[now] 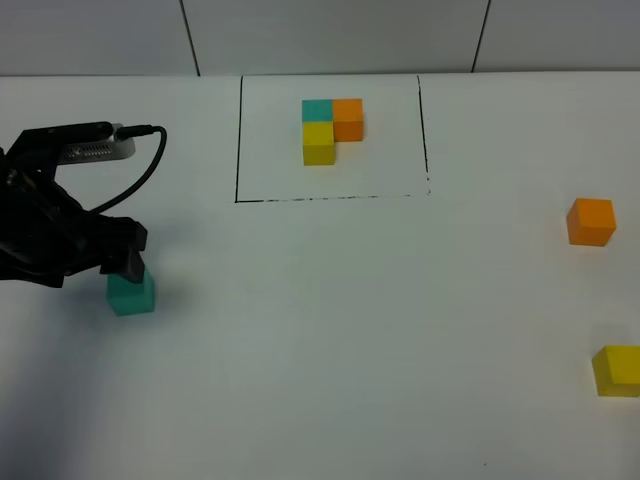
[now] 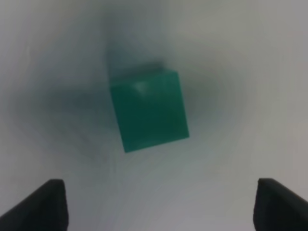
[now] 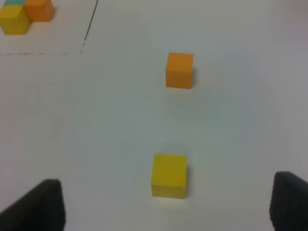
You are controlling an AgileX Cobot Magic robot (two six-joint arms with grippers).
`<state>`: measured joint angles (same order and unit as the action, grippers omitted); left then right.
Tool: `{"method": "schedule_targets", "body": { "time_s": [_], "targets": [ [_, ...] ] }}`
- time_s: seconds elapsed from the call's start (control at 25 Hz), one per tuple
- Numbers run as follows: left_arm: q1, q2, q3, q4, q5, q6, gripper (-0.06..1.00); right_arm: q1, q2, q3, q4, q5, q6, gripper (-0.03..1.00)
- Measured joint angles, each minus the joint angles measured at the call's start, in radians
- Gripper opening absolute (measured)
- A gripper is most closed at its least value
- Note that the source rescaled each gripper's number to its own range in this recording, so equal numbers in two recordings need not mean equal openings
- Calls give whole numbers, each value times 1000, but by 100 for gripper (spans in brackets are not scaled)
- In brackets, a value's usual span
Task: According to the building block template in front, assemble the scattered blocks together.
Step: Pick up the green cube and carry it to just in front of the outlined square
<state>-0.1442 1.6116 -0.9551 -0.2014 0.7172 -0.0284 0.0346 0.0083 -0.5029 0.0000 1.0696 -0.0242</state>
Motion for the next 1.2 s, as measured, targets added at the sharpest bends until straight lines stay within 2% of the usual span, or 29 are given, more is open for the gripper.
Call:
{"method": "schedule_targets", "body": {
  "time_s": [0.44, 0.72, 1.2],
  "targets": [
    [0, 74, 0, 31, -34, -115, 87, 0, 0, 0, 0, 0, 0, 73],
    [0, 76, 0, 42, -88, -144, 87, 0, 0, 0, 0, 0, 0, 73],
    [0, 136, -32, 42, -78, -149, 87, 0, 0, 0, 0, 0, 0, 73]
  ]
}}
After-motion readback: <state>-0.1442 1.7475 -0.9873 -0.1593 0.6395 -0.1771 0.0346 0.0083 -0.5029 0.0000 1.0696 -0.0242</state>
